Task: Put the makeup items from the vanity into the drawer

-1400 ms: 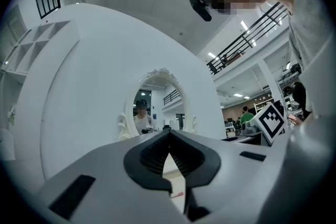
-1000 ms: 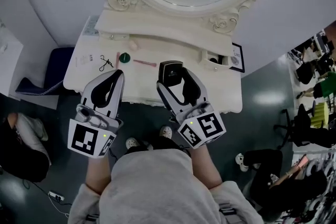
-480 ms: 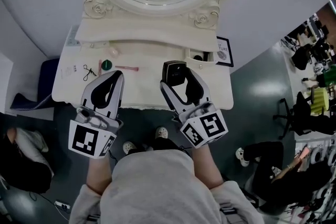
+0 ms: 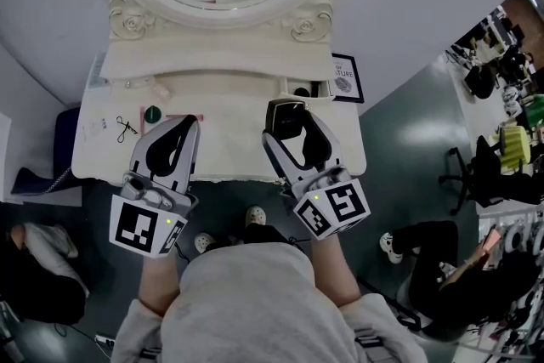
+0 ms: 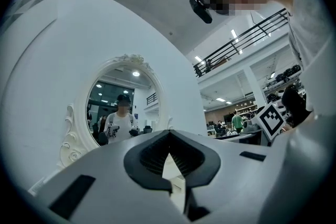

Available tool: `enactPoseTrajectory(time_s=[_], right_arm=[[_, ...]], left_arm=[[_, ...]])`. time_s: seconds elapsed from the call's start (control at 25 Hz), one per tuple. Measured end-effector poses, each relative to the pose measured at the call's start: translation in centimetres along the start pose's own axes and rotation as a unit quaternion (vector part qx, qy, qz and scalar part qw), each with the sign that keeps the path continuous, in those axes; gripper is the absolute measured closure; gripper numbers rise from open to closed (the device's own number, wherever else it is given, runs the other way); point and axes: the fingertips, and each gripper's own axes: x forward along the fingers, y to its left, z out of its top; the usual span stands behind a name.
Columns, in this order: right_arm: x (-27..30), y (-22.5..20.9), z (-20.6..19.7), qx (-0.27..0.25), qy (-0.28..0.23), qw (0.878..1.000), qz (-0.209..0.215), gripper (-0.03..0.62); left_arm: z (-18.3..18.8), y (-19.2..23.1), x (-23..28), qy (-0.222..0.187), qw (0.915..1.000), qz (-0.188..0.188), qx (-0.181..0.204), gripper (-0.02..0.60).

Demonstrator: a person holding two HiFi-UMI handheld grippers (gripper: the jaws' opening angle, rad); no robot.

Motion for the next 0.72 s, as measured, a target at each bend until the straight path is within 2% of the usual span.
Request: enactPoseTrajectory(time_s=[0.2, 0.72], right_arm=[[-0.7, -2.4, -0.1, 0.0, 0.002, 1.0, -0.016, 0.278], [-1.6, -8.3, -3.1, 0.014, 0.046, 0.998, -0.045, 0.278]], left_arm=[[0.1, -1.0, 1.8, -0.008, 0.9999, -0.008, -0.001, 0.568], [-2.0, -3.3, 6.1, 0.009, 0.9997, -0.022, -0.011, 0.568]])
